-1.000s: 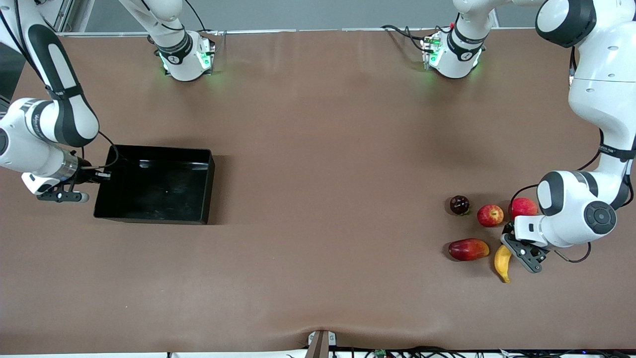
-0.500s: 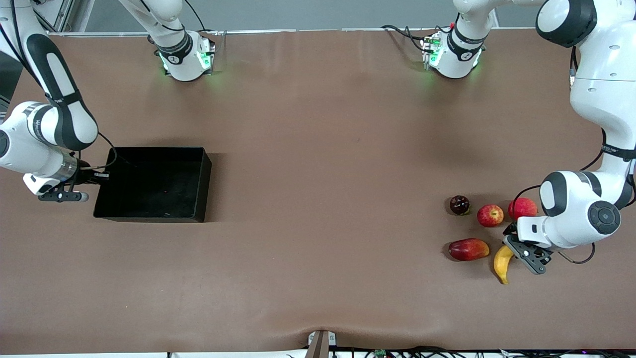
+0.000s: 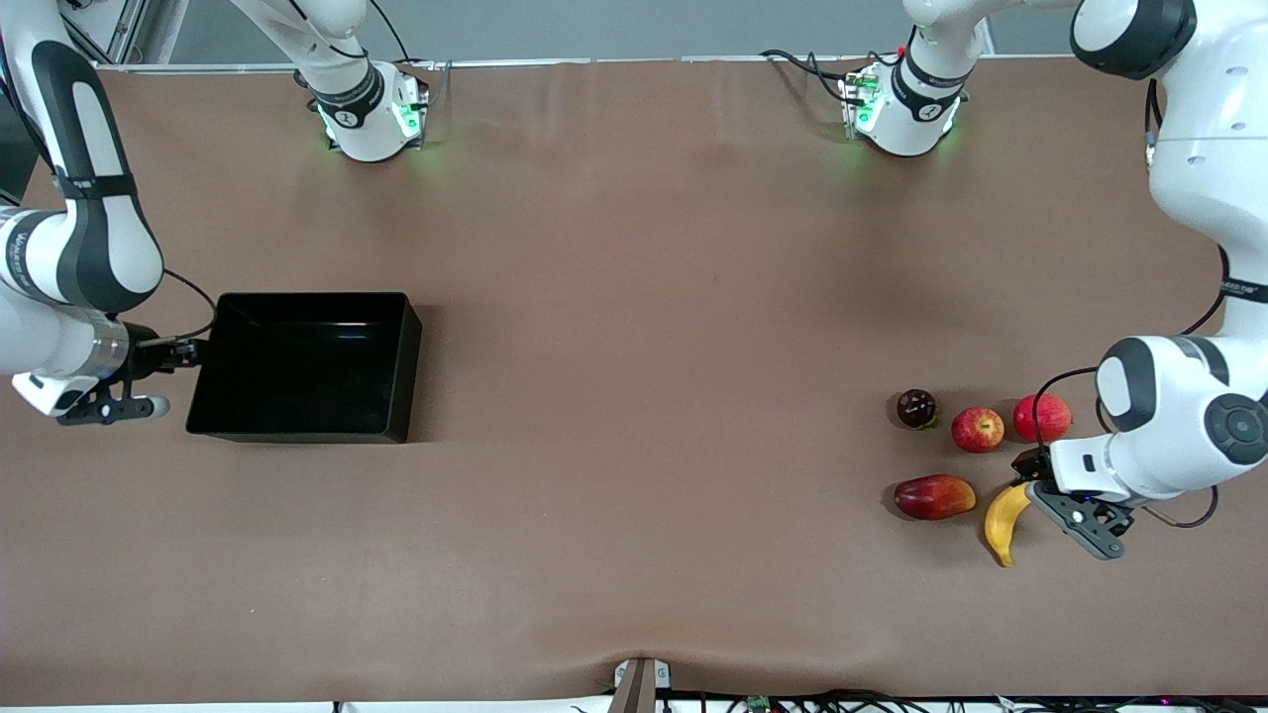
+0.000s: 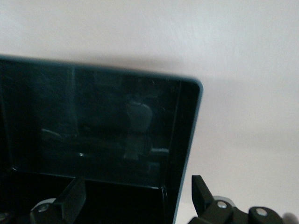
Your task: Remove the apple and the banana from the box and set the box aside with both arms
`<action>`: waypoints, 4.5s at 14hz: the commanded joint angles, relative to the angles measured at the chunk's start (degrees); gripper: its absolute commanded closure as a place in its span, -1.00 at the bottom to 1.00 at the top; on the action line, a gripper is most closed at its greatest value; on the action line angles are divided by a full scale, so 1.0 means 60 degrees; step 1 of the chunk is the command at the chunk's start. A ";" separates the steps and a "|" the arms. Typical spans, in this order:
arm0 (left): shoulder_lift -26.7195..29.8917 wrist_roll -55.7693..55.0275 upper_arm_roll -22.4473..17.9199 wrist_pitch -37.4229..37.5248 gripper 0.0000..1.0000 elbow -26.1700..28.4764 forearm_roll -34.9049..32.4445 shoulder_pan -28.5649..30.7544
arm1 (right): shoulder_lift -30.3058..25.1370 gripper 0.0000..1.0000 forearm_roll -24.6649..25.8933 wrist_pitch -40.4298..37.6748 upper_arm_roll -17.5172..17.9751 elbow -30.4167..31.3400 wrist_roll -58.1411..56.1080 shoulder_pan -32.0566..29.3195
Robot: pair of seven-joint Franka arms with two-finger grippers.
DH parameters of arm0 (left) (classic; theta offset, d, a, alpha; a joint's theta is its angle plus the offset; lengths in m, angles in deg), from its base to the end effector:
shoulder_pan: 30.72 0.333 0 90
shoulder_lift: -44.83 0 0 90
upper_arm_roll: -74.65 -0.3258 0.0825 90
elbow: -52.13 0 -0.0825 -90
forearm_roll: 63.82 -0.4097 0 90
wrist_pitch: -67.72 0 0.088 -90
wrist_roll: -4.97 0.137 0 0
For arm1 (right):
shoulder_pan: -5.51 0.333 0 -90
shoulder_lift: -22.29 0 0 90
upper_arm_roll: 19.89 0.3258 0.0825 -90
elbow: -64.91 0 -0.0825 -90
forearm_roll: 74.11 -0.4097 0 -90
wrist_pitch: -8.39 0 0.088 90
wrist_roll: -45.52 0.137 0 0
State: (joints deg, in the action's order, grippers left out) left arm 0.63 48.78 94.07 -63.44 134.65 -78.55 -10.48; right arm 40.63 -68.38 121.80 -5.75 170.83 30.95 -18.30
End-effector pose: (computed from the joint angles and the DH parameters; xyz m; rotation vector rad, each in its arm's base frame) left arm 0.7640 0.0669 0.2243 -2.8632 1.2175 -0.1948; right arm 0.6155 -0.1198 0.3082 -3.0957 -0.1990 0.2742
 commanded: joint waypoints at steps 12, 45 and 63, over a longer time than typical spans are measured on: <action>0.3380 -0.6273 0.1538 0.4176 -1.00 0.0251 0.0112 -0.0267 | -0.1077 -1.00 -0.0677 -0.5332 0.0544 -0.4555 -0.0004 0.0554; 0.8480 -0.8460 -0.2180 0.6684 -1.00 0.2214 0.1928 -0.3973 | -0.3804 -1.00 -0.1512 -0.4985 -0.3119 -0.2595 0.2150 0.4232; 0.8392 -0.8254 -0.2138 0.6976 -1.00 0.1936 0.2441 -0.3314 | -0.3789 -1.00 -0.1512 -0.5220 -0.3104 -0.2610 0.2164 0.4246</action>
State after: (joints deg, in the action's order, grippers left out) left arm 50.44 -0.37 80.98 -22.55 146.80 -62.88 -30.21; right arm 18.95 -76.46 90.96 -24.75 154.56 44.70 8.00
